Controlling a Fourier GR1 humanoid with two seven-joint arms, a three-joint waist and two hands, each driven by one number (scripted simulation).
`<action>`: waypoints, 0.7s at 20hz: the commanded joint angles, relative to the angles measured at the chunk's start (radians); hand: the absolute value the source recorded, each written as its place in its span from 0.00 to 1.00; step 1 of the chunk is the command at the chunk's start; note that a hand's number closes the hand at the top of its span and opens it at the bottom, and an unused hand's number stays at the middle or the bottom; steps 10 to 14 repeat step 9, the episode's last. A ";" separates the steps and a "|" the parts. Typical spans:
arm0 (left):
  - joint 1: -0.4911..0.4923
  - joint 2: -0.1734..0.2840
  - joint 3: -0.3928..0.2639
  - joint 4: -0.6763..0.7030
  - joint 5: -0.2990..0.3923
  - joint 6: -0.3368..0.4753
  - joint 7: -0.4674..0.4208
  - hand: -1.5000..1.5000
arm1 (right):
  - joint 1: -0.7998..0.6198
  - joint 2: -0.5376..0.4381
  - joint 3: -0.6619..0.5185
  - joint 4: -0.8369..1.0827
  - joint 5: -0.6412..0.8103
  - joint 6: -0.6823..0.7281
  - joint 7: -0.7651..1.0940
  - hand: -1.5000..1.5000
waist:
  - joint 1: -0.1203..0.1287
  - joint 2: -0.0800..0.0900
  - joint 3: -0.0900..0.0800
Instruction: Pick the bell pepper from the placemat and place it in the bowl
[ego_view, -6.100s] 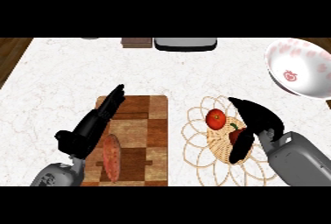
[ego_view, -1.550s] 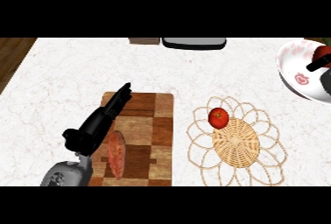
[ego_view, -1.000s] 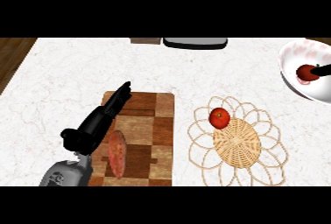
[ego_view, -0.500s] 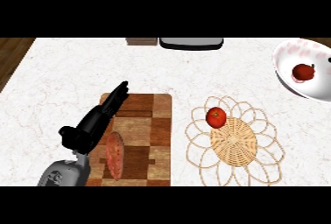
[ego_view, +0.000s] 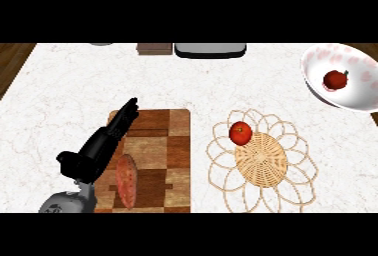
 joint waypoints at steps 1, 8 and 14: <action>0.024 -0.013 -0.010 -0.016 -0.021 0.020 -0.005 0.50 | 0.162 -0.023 -0.067 -0.134 -0.108 0.081 -0.077 0.00 | -0.024 -0.009 -0.002; 0.035 0.015 0.020 -0.025 0.005 -0.020 0.004 0.50 | 0.458 0.072 -0.126 -0.421 -0.271 0.256 -0.116 0.00 | -0.021 -0.009 -0.003; -0.029 -0.019 0.021 0.044 -0.006 -0.004 -0.039 0.50 | 0.488 0.051 -0.131 -0.446 -0.281 0.270 -0.106 0.00 | -0.016 -0.004 -0.002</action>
